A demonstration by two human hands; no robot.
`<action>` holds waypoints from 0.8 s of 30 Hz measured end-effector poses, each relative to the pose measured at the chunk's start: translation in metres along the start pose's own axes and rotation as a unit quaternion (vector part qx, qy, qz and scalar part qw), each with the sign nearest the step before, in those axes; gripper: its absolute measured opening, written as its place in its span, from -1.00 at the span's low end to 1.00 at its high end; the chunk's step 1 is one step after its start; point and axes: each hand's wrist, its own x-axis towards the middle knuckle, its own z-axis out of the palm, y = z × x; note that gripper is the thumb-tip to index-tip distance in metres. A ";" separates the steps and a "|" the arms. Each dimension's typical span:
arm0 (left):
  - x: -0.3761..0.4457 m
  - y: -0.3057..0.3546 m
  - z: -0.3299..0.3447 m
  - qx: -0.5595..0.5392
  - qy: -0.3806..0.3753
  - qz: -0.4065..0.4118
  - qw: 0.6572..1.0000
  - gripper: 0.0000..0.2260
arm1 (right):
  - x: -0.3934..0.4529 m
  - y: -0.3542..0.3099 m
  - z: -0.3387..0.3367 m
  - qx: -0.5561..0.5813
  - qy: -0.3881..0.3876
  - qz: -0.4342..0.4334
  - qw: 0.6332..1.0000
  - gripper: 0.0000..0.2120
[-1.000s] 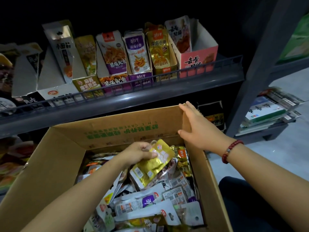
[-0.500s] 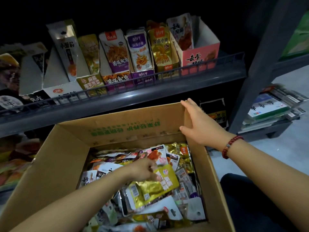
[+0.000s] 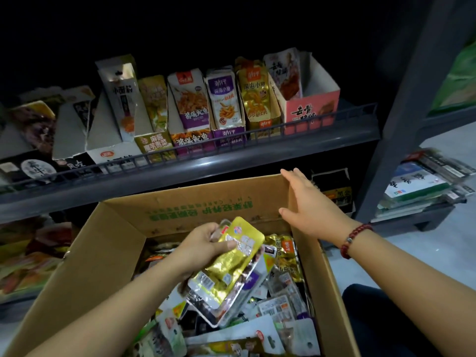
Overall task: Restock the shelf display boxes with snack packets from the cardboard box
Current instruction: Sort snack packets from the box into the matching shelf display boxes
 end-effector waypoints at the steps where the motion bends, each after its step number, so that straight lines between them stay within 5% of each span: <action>1: -0.004 0.004 -0.005 -0.042 0.026 0.006 0.999 -0.79 | 0.001 0.000 0.001 0.000 -0.001 0.002 1.000 -0.23; 6: -0.027 0.027 -0.016 -0.207 0.123 0.052 0.969 -0.71 | 0.000 -0.008 0.003 -0.044 0.006 0.016 0.999 -0.36; 11: -0.042 0.036 -0.017 -0.254 0.210 0.079 0.941 -0.84 | -0.002 -0.032 0.005 -0.081 0.027 -0.008 0.996 -0.51; 15: -0.049 0.044 -0.014 -0.287 0.234 0.088 0.925 -0.89 | -0.006 -0.060 0.007 0.030 -0.004 -0.029 0.999 -0.57; 20: -0.053 0.053 -0.017 -0.335 0.248 0.093 0.904 -0.85 | -0.004 -0.075 0.018 0.223 -0.070 -0.029 0.972 -0.22; 24: -0.055 0.057 -0.020 -0.363 0.261 0.104 0.889 -0.79 | 0.001 -0.076 0.023 0.300 -0.084 -0.026 0.950 -0.27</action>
